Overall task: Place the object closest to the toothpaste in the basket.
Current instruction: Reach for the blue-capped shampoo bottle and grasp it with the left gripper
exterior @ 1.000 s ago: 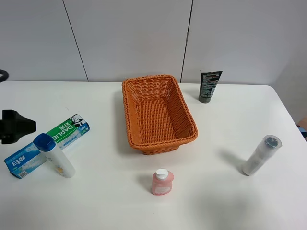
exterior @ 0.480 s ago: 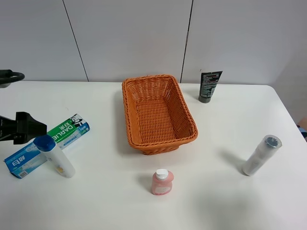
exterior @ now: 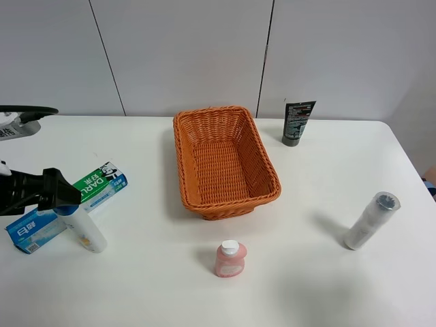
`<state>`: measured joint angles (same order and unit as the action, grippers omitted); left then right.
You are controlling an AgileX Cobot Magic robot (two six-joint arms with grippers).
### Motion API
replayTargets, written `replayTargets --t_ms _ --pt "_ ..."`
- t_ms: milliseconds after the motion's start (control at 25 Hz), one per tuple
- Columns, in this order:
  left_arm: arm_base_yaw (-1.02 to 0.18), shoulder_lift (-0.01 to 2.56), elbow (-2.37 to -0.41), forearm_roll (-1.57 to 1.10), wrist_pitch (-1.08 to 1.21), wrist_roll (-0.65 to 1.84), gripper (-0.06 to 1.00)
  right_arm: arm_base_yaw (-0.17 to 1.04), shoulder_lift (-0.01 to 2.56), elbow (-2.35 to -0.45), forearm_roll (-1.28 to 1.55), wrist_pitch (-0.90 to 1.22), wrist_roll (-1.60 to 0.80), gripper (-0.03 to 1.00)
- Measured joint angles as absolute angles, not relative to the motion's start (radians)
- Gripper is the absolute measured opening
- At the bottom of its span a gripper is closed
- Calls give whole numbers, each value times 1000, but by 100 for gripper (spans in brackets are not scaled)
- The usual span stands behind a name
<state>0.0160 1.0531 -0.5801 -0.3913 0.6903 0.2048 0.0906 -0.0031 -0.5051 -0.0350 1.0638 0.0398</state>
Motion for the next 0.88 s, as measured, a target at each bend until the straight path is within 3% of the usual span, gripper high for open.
replayTargets --t_ms 440,880 --pt "16 1003 -525 -395 661 198 99 91 -3 -505 -35 1064 40 99" --pt "16 763 -282 -485 347 217 99 91 -3 -505 -35 1064 40 99"
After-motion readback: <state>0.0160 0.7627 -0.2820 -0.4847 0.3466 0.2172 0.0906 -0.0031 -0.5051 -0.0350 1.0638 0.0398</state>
